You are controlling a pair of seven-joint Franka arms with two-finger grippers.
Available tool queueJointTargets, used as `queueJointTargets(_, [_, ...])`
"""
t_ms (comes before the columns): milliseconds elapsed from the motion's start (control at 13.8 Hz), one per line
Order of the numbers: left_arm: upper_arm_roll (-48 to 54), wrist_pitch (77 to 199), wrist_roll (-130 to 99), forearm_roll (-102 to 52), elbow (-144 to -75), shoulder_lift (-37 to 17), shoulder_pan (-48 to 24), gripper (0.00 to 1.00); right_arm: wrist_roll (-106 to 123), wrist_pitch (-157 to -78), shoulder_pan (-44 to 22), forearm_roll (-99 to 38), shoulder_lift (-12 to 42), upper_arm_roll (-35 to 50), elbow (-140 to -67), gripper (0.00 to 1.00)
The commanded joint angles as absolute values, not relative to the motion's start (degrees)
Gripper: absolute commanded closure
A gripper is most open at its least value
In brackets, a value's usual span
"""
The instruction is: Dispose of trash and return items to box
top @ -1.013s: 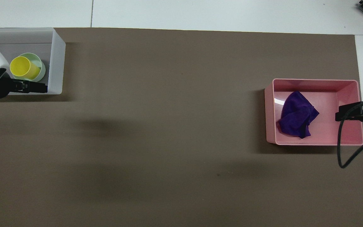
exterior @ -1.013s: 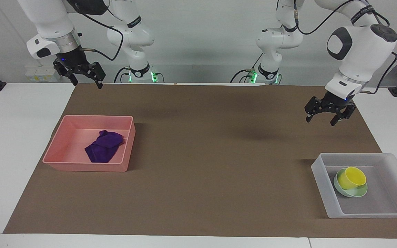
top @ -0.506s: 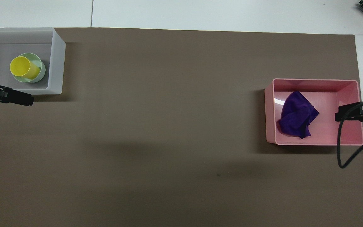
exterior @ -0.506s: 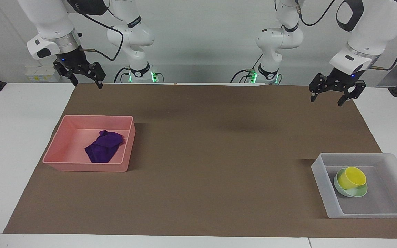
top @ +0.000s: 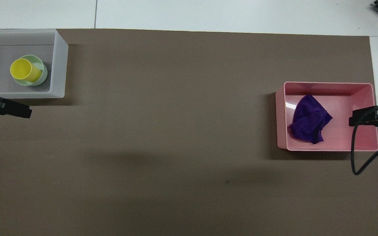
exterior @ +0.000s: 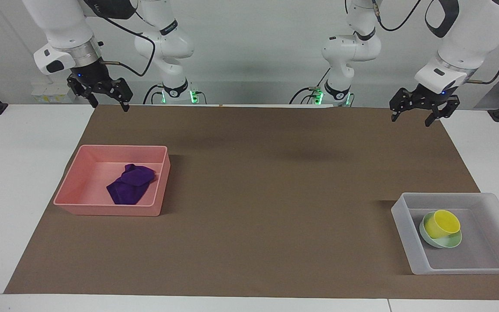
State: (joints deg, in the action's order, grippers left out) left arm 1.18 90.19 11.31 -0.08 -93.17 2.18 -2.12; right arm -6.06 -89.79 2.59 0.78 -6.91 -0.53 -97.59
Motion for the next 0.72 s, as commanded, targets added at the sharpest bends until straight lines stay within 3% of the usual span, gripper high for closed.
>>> queueJointTargets(0, [0.62,88.77,10.12,-0.18,-92.55,2.46,-2.20,0.00,-6.24,-89.91,2.90,1.23,-8.09,-0.09,-98.79,0.00])
queueJointTargets(651, [0.35,88.77,5.80,0.18,-92.64,2.55,-1.94,0.00,-6.42,-90.00,2.81,1.32,-8.00,-0.09,-98.70,0.00])
